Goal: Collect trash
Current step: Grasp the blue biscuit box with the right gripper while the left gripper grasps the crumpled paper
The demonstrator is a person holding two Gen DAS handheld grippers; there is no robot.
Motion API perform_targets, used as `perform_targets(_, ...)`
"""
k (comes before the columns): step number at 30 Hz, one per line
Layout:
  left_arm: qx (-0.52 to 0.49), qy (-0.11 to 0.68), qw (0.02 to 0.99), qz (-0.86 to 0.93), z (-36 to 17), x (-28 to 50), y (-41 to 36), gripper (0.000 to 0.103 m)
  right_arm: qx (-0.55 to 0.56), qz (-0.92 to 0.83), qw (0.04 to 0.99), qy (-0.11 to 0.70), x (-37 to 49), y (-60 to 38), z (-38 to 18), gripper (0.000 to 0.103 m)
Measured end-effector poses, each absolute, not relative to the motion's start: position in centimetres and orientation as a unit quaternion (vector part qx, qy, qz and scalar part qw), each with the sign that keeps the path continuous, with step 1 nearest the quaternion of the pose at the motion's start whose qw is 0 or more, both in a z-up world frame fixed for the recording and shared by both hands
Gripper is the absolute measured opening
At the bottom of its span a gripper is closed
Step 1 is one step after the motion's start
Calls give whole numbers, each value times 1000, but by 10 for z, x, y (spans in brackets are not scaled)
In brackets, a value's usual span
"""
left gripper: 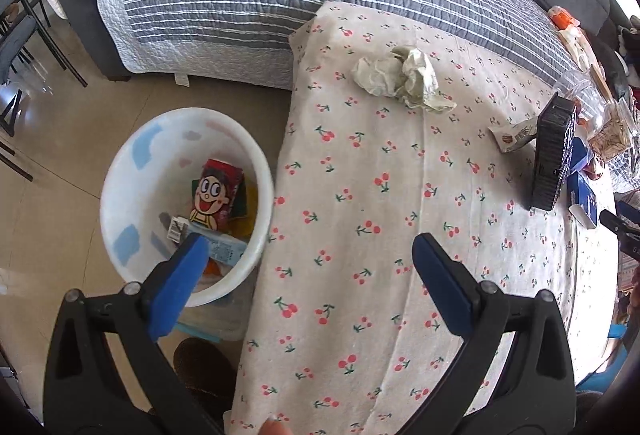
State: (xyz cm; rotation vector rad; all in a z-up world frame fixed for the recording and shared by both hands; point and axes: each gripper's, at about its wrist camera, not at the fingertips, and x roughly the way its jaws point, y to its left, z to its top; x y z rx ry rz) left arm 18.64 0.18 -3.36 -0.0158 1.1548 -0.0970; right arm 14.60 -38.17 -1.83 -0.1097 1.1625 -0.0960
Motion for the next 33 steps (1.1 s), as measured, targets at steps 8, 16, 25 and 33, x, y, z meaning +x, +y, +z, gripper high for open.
perform_targets(8,27,552,832,-57,-43,194,-32,101,-182,26,793,582,165,-392,-51,89)
perform_targets(16,40,551,832,-50,-45,196,-31,101,-211,41,765,607,184,-397,-80,89)
perform_targets(25,36,554,831,-43,-48,200,-27,101,-155,36,780,606,178,-394,-79,73)
perform_targets(33,29,551,833,-50,-45,197,-29,101,-58,6,792,607,143,-391,-62,67)
